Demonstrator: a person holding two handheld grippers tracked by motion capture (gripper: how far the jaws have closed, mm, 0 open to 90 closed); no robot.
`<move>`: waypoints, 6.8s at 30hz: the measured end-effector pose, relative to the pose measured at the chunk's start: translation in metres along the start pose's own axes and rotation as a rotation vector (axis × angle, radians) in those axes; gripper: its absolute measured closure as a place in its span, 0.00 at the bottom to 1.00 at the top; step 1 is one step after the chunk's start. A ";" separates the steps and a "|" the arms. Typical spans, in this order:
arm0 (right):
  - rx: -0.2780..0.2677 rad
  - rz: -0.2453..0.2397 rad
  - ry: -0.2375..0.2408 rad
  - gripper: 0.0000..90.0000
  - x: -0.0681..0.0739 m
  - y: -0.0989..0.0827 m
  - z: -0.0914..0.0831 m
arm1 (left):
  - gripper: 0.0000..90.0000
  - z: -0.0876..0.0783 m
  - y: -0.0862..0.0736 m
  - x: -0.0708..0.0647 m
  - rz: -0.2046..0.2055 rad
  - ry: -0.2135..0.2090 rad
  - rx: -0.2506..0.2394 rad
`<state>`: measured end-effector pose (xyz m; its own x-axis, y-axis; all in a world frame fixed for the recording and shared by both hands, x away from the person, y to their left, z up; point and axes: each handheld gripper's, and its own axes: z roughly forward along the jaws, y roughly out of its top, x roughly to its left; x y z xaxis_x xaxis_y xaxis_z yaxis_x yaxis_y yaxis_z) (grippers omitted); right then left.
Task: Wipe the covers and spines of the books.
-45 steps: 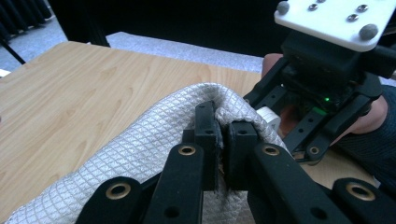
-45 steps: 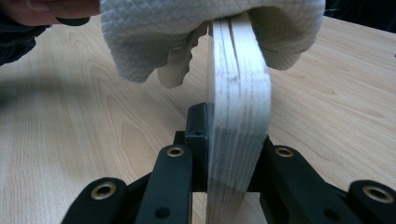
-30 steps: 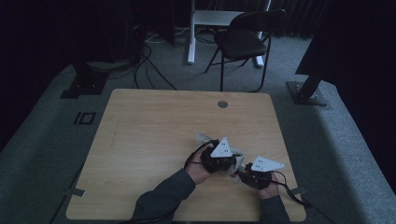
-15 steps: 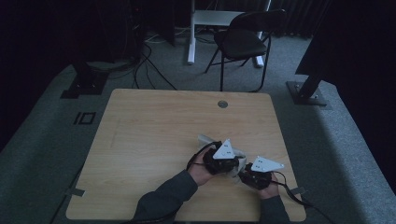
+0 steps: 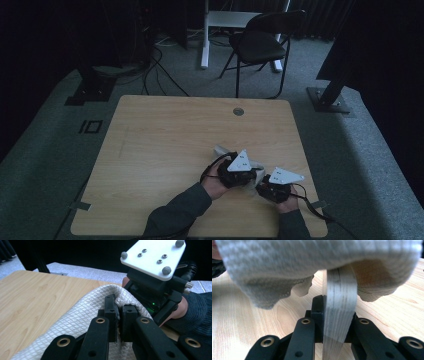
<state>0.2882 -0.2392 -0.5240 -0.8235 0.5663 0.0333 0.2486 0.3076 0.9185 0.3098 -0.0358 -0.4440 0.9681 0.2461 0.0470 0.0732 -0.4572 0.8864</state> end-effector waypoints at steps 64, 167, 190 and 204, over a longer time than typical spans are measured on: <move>-0.005 0.010 0.001 0.87 -0.001 -0.001 0.000 | 0.97 -0.119 -0.077 0.109 -0.259 0.443 -0.016; -0.001 0.015 0.004 0.87 -0.002 -0.001 0.001 | 0.97 -0.066 -0.066 0.096 -0.231 0.315 0.002; 0.002 0.015 0.004 0.87 -0.002 -0.001 0.001 | 0.97 -0.063 -0.078 0.096 -0.258 0.296 0.015; 0.001 0.014 0.004 0.87 -0.002 -0.001 0.001 | 0.97 -0.059 -0.086 0.096 -0.273 0.291 0.035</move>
<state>0.2901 -0.2398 -0.5257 -0.8219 0.5676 0.0481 0.2612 0.3005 0.9173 0.3821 0.0772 -0.4885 0.8041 0.5919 -0.0553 0.3313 -0.3689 0.8684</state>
